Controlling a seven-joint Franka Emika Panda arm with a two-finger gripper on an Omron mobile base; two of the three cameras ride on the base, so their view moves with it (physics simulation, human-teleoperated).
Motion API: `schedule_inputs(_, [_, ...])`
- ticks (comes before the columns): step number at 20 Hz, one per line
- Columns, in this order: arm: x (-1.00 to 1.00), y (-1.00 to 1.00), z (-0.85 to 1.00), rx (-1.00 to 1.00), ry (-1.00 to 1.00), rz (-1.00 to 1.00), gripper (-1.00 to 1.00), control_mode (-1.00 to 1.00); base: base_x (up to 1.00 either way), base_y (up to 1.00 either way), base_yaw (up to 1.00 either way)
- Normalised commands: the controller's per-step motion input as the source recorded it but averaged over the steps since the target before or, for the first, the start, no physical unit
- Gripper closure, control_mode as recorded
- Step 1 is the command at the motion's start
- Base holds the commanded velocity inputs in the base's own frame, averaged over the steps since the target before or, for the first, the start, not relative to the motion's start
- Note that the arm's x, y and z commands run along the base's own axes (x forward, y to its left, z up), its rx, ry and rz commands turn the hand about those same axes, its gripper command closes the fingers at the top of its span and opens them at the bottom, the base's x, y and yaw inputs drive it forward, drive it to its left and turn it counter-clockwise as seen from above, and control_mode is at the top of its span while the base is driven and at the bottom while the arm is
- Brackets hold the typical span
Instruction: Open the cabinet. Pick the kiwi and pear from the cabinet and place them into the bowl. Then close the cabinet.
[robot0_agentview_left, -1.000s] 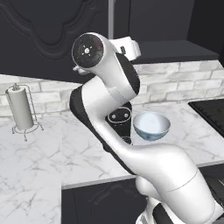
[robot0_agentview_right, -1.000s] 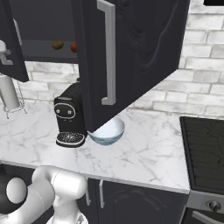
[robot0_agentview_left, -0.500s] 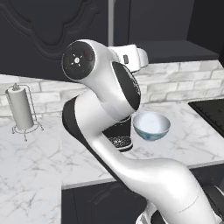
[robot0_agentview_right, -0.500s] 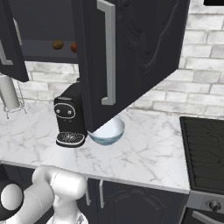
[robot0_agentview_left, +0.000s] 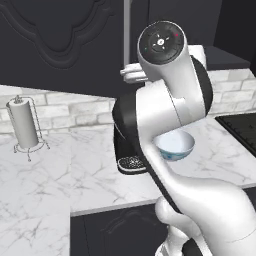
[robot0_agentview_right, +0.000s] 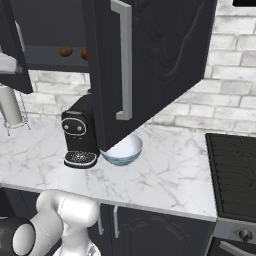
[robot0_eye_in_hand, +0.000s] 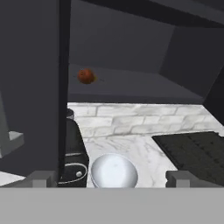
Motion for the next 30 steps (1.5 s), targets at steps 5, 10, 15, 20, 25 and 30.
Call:
schedule_inputs(5, [0.00, -0.68, -0.03, 0.26, 0.00, 0.20, -1.00, -1.00, 0.00, 0.00, 0.00])
schedule_inputs(10, [0.23, -0.32, -0.01, 0.29, 0.09, 0.26, -1.00, -1.00, 0.00, 0.00, 0.00])
schedule_inputs(15, [0.60, -0.14, -0.02, 0.27, 0.12, 0.33, -1.00, -1.00, 0.00, 0.00, 0.00])
schedule_inputs(20, [0.79, -0.01, 0.00, 0.20, 0.06, 0.39, -1.00, -1.00, 0.00, 0.00, 0.00])
schedule_inputs(25, [0.63, 0.07, -0.30, 0.09, 0.00, 0.38, -1.00, -1.00, 0.00, 0.00, 0.00])
schedule_inputs(30, [0.51, 0.16, -0.30, 0.06, 0.00, 0.37, -1.00, -1.00, 0.00, 0.00, 0.00])
